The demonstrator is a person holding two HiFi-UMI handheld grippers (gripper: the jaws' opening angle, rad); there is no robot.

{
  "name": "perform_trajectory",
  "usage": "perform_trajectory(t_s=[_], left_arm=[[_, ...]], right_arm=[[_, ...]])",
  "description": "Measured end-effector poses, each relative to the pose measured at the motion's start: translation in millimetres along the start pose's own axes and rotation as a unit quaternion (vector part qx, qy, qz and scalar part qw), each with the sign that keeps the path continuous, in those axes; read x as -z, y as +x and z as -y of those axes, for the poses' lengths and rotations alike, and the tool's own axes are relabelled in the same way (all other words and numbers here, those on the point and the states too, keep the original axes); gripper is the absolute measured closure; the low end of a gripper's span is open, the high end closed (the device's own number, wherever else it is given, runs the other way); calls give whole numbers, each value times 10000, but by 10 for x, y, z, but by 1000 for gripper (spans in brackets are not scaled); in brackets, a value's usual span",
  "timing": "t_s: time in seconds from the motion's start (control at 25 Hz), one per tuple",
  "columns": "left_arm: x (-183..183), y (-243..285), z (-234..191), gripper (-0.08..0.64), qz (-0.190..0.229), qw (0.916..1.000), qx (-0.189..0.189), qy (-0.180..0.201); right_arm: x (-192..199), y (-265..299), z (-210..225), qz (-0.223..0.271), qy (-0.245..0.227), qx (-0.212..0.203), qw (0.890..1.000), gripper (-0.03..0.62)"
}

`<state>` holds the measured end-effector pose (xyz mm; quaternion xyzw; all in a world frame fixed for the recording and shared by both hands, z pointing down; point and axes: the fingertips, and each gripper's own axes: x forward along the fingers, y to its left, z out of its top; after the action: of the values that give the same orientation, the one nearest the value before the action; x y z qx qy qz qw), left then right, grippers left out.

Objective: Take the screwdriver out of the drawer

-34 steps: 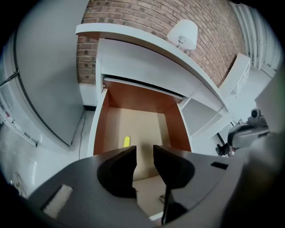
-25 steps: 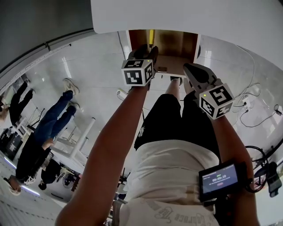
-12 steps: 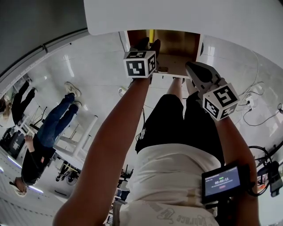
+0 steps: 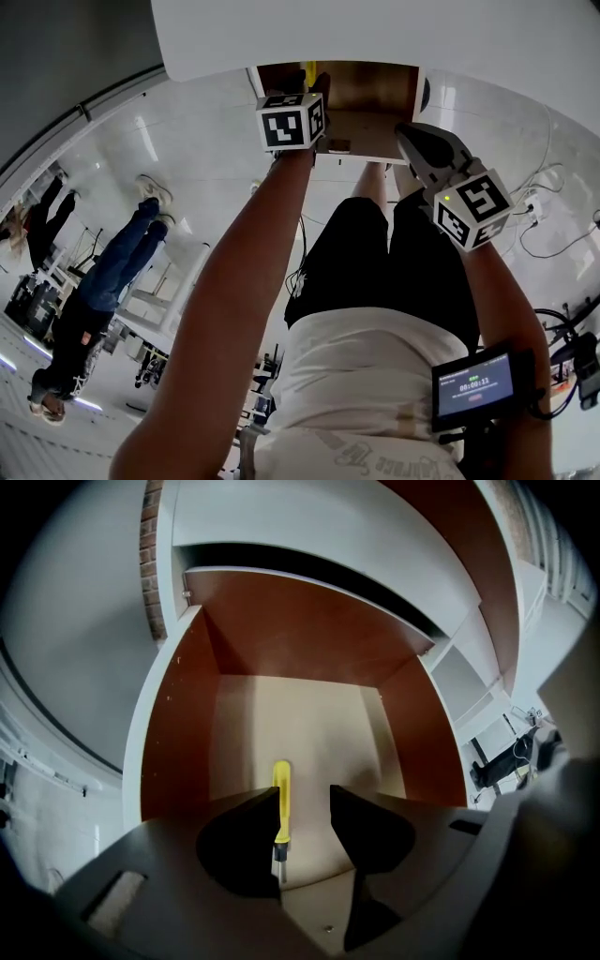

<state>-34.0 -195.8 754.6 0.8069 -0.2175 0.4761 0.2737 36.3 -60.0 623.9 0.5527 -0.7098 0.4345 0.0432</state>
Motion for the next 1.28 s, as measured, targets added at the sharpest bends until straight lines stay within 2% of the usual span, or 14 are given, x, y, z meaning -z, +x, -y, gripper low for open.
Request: perform_trajectory(t_s=[0.28, 0.64, 1.28], left_arm=[[100, 114, -140, 390, -298, 9992, -190, 187], [52, 278, -173, 396, -424, 9986, -232, 220], [151, 271, -311, 488, -685, 9965, -395, 278]], right_arm=[[-30, 6, 3, 81, 57, -11, 10000, 586], [1, -59, 108, 135, 198, 123, 9996, 586], [-31, -63, 146, 117, 266, 162, 9994, 586]])
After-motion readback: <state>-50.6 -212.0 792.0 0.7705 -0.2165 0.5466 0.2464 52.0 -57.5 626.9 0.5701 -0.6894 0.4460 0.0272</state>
